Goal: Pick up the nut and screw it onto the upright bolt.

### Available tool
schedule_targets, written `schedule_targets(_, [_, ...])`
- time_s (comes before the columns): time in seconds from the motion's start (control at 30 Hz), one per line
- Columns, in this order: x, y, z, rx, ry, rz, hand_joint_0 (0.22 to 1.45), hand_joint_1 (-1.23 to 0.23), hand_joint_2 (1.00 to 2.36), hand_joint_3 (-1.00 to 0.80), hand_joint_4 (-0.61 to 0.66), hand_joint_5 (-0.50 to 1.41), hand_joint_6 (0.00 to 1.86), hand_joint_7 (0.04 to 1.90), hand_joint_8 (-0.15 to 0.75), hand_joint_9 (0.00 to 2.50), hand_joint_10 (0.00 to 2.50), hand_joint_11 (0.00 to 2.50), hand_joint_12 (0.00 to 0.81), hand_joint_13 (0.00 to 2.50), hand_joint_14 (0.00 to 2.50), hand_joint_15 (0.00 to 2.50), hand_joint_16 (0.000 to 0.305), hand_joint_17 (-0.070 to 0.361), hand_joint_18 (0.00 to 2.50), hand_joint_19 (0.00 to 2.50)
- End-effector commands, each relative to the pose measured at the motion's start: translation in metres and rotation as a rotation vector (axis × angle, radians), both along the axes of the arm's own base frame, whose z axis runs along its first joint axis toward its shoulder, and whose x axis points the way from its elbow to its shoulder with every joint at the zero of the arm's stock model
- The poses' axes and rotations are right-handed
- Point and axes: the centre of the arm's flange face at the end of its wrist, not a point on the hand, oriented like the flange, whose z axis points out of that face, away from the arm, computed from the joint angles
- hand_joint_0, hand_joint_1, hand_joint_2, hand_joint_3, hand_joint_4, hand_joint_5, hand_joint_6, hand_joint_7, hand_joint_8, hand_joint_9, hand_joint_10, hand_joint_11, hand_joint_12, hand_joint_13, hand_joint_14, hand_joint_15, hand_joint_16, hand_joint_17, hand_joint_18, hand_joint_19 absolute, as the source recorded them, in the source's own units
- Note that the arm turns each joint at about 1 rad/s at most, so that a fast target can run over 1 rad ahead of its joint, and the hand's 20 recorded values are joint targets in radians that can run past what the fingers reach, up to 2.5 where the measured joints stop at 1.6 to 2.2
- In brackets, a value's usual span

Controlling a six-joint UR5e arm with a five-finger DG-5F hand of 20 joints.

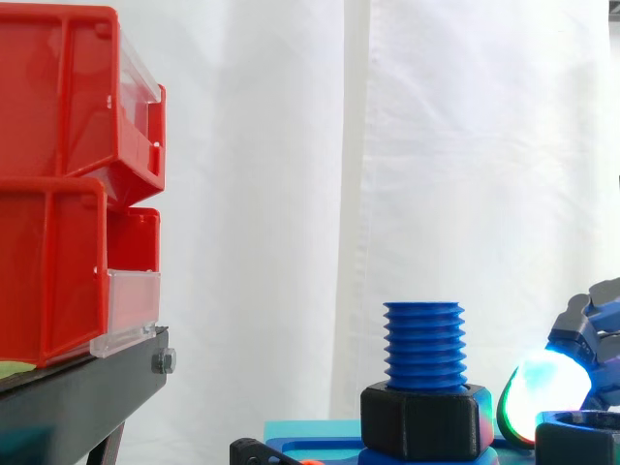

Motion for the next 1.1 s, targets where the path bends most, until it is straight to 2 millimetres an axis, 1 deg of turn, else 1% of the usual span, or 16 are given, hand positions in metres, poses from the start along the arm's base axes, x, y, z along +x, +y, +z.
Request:
schedule_targets(0.0, [0.0,-0.001,0.0,0.0,0.003,0.0,0.47,-0.89,1.0,-0.5,0.32,-0.22,0.5,1.04,0.325,0.33,0.0,0.0,0.382,0.21,0.0,0.0,0.048,0.107,0.07,0.0])
schedule_targets(0.43, [-0.001,-0.002,-0.002,-0.016,0.023,0.029,0.48,-0.88,1.0,-0.5,0.32,-0.2,0.5,1.14,0.329,0.36,0.0,0.0,0.377,0.23,0.0,0.0,0.047,0.105,0.1,0.0])
schedule_targets(0.73, [-0.003,-0.004,-0.004,-0.008,0.044,0.063,0.48,-0.86,1.0,-0.5,0.33,-0.2,0.5,1.17,0.331,0.37,0.0,0.0,0.377,0.24,0.0,0.0,0.046,0.104,0.1,0.0])
schedule_targets(0.83, [-0.003,-0.005,-0.001,0.014,0.028,0.078,0.48,-0.86,1.0,-0.5,0.32,-0.2,0.5,1.17,0.332,0.37,0.0,0.0,0.376,0.24,0.0,0.0,0.046,0.104,0.11,0.0])
schedule_targets(1.07, [-0.011,-0.014,0.025,0.003,0.056,0.087,0.48,-0.85,1.0,-0.5,0.33,-0.19,0.5,1.18,0.331,0.37,0.0,0.0,0.375,0.24,0.0,0.0,0.046,0.103,0.11,0.0])
